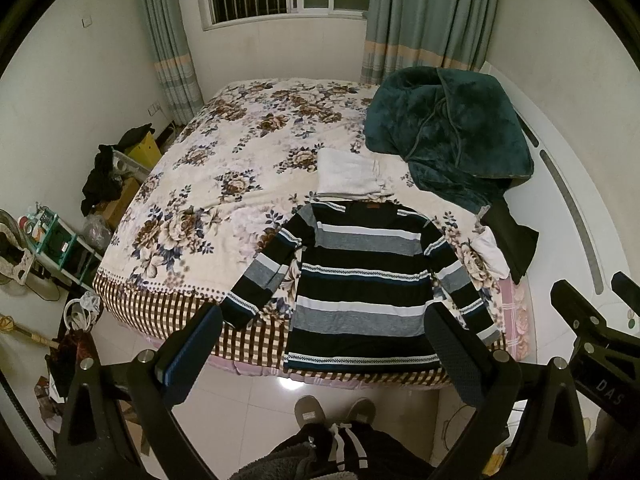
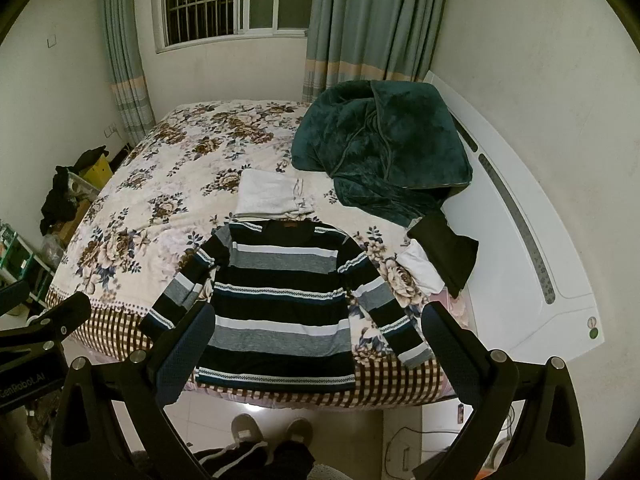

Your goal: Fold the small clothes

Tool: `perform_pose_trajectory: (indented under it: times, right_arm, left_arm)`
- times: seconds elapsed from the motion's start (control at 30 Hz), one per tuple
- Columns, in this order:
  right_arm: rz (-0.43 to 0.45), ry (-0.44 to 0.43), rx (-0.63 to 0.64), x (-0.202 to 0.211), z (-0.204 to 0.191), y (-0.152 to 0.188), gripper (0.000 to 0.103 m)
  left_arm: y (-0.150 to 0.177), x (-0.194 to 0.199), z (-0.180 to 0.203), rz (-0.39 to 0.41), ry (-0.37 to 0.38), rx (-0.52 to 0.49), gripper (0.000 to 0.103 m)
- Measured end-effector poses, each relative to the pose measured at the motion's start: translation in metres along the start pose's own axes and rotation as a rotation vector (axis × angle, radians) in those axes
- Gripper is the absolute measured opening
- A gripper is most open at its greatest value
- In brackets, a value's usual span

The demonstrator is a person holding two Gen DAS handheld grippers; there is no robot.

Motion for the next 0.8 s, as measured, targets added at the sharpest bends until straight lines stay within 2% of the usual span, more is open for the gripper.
perform_pose_trajectory:
  times: [0.07, 0.3, 0.43, 0.53, 0.6, 0.7, 0.8]
  right_arm:
    - [0.002, 0.0, 0.0, 0.0, 0.0, 0.001, 0.103]
    - [0.002, -0.001, -0.002, -0.001, -0.001, 0.003, 0.103]
    - [-0.016, -0.019, -0.041, -0.006, 0.003, 0.0, 0.103]
    - [-0.056, -0.03, -0.108, -0.025, 0.012, -0.01, 0.103]
    - [-0.106, -0.011, -0.198, -0.054, 0.035, -0.004, 0.103]
    - [-0.189, 0.049, -0.351, -0.104, 0.078, 0.025, 0.103]
    - [-0.286, 0.115, -0.47, -0.153, 0.12, 0.077, 0.103]
  left_arm:
    - [-0.014, 0.001, 0.002, 0.0, 0.001, 0.001, 0.103]
    - [-0.018, 0.002, 0.003, 0.003, 0.0, -0.003, 0.103]
    - [-0.047, -0.012, 0.01, 0.034, -0.018, -0.014, 0.103]
    - [-0.06, -0.045, 0.014, 0.028, -0.022, -0.016, 0.103]
    - [-0.06, -0.078, 0.016, 0.014, -0.025, -0.035, 0.103]
    - [-0.056, -0.134, 0.023, 0.0, -0.076, -0.077, 0.103]
    - [-0.044, -0.195, 0.035, -0.062, -0.137, -0.123, 0.103]
Point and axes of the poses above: each gripper's, at about its wrist camera, not at the fingertips, and x roughly against the way its jaws point, z to its right, y to its underside, the point moved 2 cm from there along -x, roughly the way its jaws point, and after that the axes turned 15 degrees about x, right-handed, at the moved point
